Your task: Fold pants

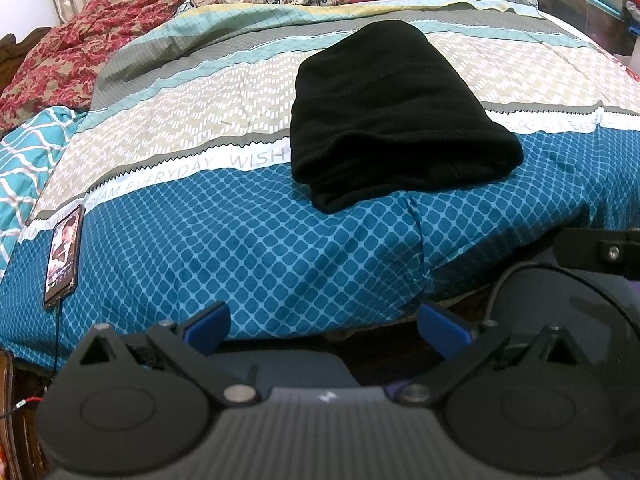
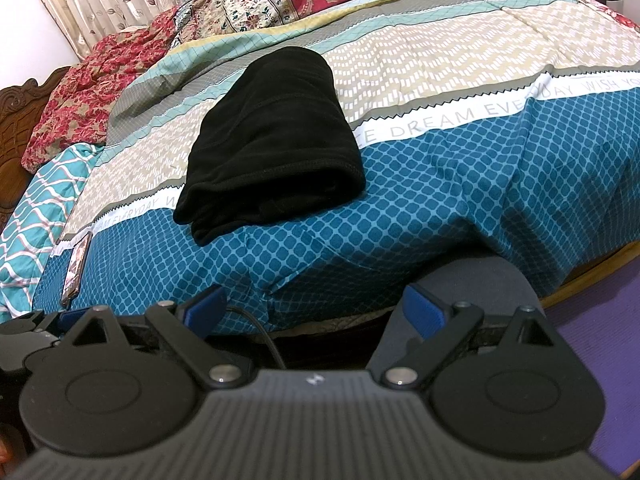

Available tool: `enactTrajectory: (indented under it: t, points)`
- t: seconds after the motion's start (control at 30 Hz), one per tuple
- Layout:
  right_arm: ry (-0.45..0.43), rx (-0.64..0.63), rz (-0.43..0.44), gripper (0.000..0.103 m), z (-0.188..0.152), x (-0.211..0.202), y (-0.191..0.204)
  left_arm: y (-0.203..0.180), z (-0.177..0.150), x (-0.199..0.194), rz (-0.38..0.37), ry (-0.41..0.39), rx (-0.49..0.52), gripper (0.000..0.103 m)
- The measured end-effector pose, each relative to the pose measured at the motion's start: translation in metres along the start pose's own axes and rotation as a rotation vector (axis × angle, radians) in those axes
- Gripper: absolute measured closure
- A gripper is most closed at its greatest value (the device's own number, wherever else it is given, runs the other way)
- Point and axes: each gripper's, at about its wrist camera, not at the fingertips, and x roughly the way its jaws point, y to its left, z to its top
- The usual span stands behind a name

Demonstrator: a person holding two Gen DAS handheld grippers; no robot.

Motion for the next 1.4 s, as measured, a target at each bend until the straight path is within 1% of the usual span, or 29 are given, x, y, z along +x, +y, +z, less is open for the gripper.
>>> enactTrajectory:
  t: [0.87,1.4]
  points:
    - [-0.006,-0.008,-0.003,0.007,0.0013,-0.0013,0.0005,0.0052,0.0022,0.0021,0.008,0.010,-0.037,0.000]
    - [-0.023,-0.030,-0.002,0.006,0.0038,-0.0043,0.0027,0.0062,0.0027,0.0016,-0.004,0.008,-0.049,0.000]
